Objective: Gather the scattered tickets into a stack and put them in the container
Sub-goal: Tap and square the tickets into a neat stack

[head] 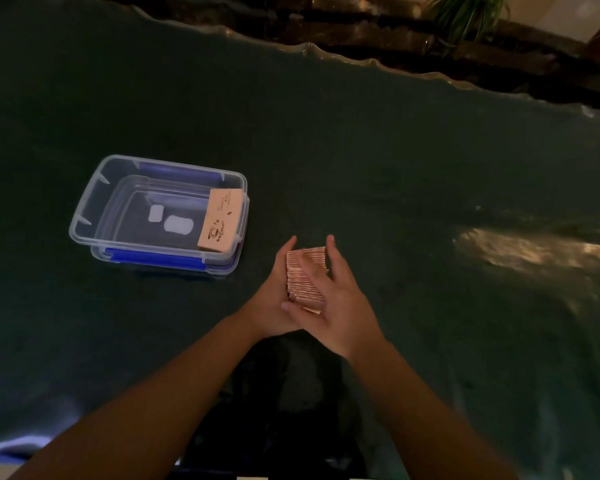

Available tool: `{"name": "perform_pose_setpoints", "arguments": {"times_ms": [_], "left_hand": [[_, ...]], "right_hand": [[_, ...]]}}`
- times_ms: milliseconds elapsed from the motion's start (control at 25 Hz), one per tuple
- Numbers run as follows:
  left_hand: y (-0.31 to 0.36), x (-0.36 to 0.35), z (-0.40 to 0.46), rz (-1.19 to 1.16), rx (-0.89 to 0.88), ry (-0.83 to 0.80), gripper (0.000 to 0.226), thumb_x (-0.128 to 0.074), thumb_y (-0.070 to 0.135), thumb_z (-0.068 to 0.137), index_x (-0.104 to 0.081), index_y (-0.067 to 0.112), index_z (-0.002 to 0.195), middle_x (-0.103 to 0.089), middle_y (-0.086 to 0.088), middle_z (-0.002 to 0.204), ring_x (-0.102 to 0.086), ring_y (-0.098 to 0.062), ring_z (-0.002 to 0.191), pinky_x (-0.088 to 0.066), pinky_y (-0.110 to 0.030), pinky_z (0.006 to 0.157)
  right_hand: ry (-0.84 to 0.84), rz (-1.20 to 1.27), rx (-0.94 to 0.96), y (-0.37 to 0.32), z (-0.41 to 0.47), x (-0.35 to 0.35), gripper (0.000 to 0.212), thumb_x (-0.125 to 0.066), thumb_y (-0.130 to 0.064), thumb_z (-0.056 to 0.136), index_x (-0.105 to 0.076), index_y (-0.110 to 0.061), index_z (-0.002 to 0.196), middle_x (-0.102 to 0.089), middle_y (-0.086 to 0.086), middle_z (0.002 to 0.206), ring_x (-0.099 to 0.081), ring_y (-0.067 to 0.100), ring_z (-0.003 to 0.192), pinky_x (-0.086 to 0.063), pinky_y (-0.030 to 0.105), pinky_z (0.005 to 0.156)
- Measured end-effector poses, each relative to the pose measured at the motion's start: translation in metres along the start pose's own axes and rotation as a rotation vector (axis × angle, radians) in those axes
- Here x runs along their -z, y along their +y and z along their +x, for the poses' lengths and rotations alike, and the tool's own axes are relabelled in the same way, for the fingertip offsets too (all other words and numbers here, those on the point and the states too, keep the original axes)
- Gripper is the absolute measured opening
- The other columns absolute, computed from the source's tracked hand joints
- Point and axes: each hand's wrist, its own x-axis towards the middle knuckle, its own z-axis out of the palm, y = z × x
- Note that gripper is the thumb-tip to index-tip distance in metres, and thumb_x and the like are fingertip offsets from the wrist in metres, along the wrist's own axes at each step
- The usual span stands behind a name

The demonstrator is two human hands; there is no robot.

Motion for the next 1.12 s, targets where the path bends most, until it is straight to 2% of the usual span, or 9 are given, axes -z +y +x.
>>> {"name": "perform_pose_setpoints", "arguments": {"times_ms": [160, 320, 480, 680, 800, 880, 960, 1040, 1120], "left_hand": [[0.003, -0.001, -0.005, -0.005, -0.006, 0.001, 0.150, -0.097, 0.042, 0.063, 0.019, 0.044, 0.158, -0.044, 0.007, 0.158, -0.047, 0.002, 0.138, -0.035, -0.014, 0.109], [0.001, -0.001, -0.007, 0.005, 0.011, 0.017, 0.145, -0.097, 0.038, 0.066, 0.014, 0.038, 0.159, -0.045, 0.019, 0.148, -0.047, 0.011, 0.133, -0.035, -0.003, 0.103], [0.001, 0.002, -0.009, 0.022, 0.005, 0.026, 0.143, -0.097, 0.032, 0.066, 0.010, 0.027, 0.161, -0.046, 0.006, 0.152, -0.049, 0.001, 0.136, -0.038, -0.022, 0.113], [0.002, 0.003, -0.008, 0.043, -0.005, 0.006, 0.138, -0.096, 0.031, 0.068, 0.006, 0.028, 0.161, -0.048, 0.006, 0.152, -0.050, 0.001, 0.136, -0.038, -0.016, 0.111], [0.005, 0.004, -0.007, 0.059, 0.025, 0.091, 0.108, -0.094, 0.040, 0.065, -0.026, 0.038, 0.149, -0.059, 0.014, 0.137, -0.058, 0.004, 0.123, -0.048, -0.027, 0.106], [0.010, 0.006, -0.005, 0.067, 0.072, 0.136, 0.095, -0.096, 0.037, 0.062, -0.040, 0.040, 0.139, -0.064, 0.019, 0.127, -0.061, 0.008, 0.115, -0.049, -0.023, 0.098], [0.013, 0.009, -0.002, 0.064, 0.106, 0.144, 0.096, -0.101, 0.026, 0.059, -0.046, 0.035, 0.137, -0.067, 0.020, 0.123, -0.061, 0.013, 0.111, -0.046, -0.009, 0.089], [0.018, 0.013, -0.002, -0.015, 0.148, 0.154, 0.094, -0.101, 0.014, 0.058, -0.050, 0.031, 0.136, -0.068, 0.017, 0.121, -0.062, 0.015, 0.108, -0.048, -0.004, 0.081], [0.027, 0.015, -0.005, -0.183, 0.213, 0.186, 0.088, -0.096, 0.012, 0.060, -0.054, 0.025, 0.135, -0.072, 0.006, 0.121, -0.068, 0.000, 0.110, -0.057, -0.023, 0.088]], "right_hand": [[-0.040, -0.168, 0.076, 0.000, 0.002, 0.005, 0.086, -0.058, -0.077, 0.088, -0.038, -0.041, 0.164, 0.003, 0.014, 0.181, -0.020, 0.039, 0.164, -0.039, 0.060, 0.123], [-0.042, -0.129, 0.105, -0.002, 0.000, 0.000, 0.086, -0.063, -0.075, 0.088, -0.041, -0.040, 0.163, 0.004, 0.010, 0.182, -0.028, 0.035, 0.162, -0.045, 0.053, 0.120], [-0.017, -0.104, 0.135, 0.000, -0.002, 0.002, 0.075, -0.066, -0.066, 0.090, -0.051, -0.036, 0.157, -0.006, 0.014, 0.181, -0.037, 0.033, 0.157, -0.049, 0.047, 0.116], [-0.022, -0.183, 0.104, -0.006, -0.004, 0.002, 0.076, -0.059, -0.074, 0.089, -0.055, -0.036, 0.155, -0.007, 0.015, 0.181, -0.042, 0.036, 0.154, -0.051, 0.051, 0.114], [-0.086, 0.048, 0.015, -0.002, -0.004, 0.003, 0.084, -0.067, -0.073, 0.085, -0.033, -0.057, 0.159, -0.001, -0.003, 0.182, -0.033, 0.023, 0.160, -0.051, 0.045, 0.115], [-0.079, 0.262, -0.056, 0.005, -0.008, 0.003, 0.100, -0.077, -0.058, 0.084, -0.011, -0.065, 0.160, -0.016, -0.011, 0.178, -0.031, 0.006, 0.160, -0.045, 0.033, 0.119], [-0.083, 0.446, -0.132, 0.016, -0.011, 0.000, 0.111, -0.082, -0.034, 0.086, -0.007, -0.055, 0.166, -0.032, -0.022, 0.169, -0.037, -0.010, 0.151, -0.041, 0.018, 0.117], [-0.089, 0.635, -0.239, 0.025, -0.013, 0.000, 0.115, -0.081, -0.013, 0.088, -0.006, -0.049, 0.166, -0.033, -0.032, 0.160, -0.039, -0.021, 0.142, -0.044, 0.008, 0.106], [-0.079, 0.828, -0.343, 0.028, -0.014, 0.003, 0.119, -0.079, -0.004, 0.082, -0.006, -0.042, 0.168, -0.035, -0.019, 0.164, -0.044, -0.005, 0.147, -0.051, 0.020, 0.106]]}}
